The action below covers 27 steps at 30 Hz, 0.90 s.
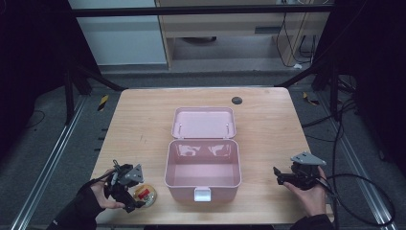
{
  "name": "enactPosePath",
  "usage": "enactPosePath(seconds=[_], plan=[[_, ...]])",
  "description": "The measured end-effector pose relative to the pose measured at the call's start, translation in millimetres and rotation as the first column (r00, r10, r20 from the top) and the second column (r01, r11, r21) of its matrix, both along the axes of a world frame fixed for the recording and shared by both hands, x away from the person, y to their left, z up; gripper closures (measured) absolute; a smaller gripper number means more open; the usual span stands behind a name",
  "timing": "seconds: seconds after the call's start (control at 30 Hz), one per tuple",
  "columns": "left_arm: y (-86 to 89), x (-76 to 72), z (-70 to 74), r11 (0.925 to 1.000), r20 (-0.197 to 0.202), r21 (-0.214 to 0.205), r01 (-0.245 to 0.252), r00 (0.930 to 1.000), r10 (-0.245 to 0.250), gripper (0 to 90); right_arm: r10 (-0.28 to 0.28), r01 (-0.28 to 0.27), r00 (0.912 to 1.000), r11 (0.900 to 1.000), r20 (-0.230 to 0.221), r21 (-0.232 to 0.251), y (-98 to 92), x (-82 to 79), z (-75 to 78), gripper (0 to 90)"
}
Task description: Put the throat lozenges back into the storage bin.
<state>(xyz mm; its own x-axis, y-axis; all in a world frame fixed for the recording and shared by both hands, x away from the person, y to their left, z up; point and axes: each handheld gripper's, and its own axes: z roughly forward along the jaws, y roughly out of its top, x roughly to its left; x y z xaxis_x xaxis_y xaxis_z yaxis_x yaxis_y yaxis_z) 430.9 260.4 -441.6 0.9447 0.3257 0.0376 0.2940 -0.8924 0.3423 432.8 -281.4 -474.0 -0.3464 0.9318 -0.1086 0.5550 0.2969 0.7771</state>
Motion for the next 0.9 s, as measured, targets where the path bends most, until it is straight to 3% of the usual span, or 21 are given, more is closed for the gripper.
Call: enactPosePath(seconds=[0.3,0.9], plan=[[-8.0,0.5,-10.4,0.9989,-0.021,0.025,0.041,0.999,-0.04,5.6,0.008,-0.008,0.9999,0.9999,-0.009,-0.006,1.1,0.9,-1.3,5.7],[-13.7,6.0,-29.1,0.9977,-0.063,0.051,0.045,0.9972,-0.042,14.2,0.017,-0.017,0.9996,0.9996,-0.024,-0.022,3.3,1.9,-3.7,5.7]])
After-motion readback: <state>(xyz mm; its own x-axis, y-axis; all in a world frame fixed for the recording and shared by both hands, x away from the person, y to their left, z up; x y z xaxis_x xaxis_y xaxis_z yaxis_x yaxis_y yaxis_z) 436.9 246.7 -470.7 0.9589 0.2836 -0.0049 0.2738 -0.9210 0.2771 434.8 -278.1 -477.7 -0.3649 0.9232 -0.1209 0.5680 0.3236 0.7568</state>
